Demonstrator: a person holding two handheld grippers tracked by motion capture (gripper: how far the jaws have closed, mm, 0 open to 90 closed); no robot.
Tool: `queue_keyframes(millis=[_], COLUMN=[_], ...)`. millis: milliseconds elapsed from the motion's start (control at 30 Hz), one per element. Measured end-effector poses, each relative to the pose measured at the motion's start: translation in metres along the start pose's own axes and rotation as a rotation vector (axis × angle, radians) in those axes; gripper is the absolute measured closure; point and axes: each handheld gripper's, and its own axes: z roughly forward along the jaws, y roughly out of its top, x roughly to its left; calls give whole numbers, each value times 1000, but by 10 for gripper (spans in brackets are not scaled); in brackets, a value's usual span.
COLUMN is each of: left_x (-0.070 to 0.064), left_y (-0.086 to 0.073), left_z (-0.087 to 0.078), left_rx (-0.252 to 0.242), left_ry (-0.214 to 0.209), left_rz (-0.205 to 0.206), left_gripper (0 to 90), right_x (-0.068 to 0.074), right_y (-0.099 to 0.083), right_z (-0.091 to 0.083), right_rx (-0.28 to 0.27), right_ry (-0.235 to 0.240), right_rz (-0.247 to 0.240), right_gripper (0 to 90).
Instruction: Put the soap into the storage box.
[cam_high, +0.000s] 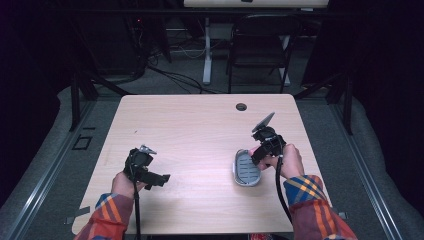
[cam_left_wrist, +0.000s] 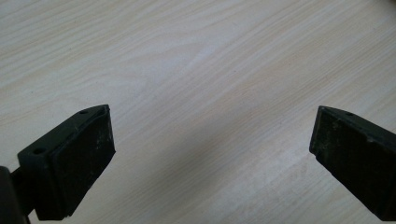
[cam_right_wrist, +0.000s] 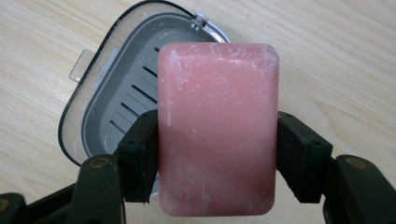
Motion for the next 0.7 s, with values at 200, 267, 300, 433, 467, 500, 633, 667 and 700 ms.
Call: queue_keyframes(millis=[200,267,300,433,467,500,633,667,700], left_x=[0,0,0,0,0,0,-1,-1,-1], left_y=[0,0,0,0,0,0,0,0,0], left_z=[0,0,0,0,0,0,0,0,0], left_rx=[1,0,1,1,1,1,3,3,2], left_ry=[-4,-5,-3,-3,-3,-3,1,1,1], left_rz=[1,1,2,2,2,2,5,5,6], left_gripper=[0,0,0,0,0,0,0,0,0], right_x=[7,8,9,12,12,14,17,17,17], right_y=[3,6,6,9,9,10,11,11,11], right_z=[7,8,8,12,12,15,16,16,17], right_rx=[-12,18,21,34,34,30,34,34,32], right_ry=[-2,-13,-12,-17,-17,-22,-32,-32,-28], right_rz=[16,-5,-4,-6,-6,4,5,5,5], right_gripper=[374,374,374,374,374,374,374,374,374])
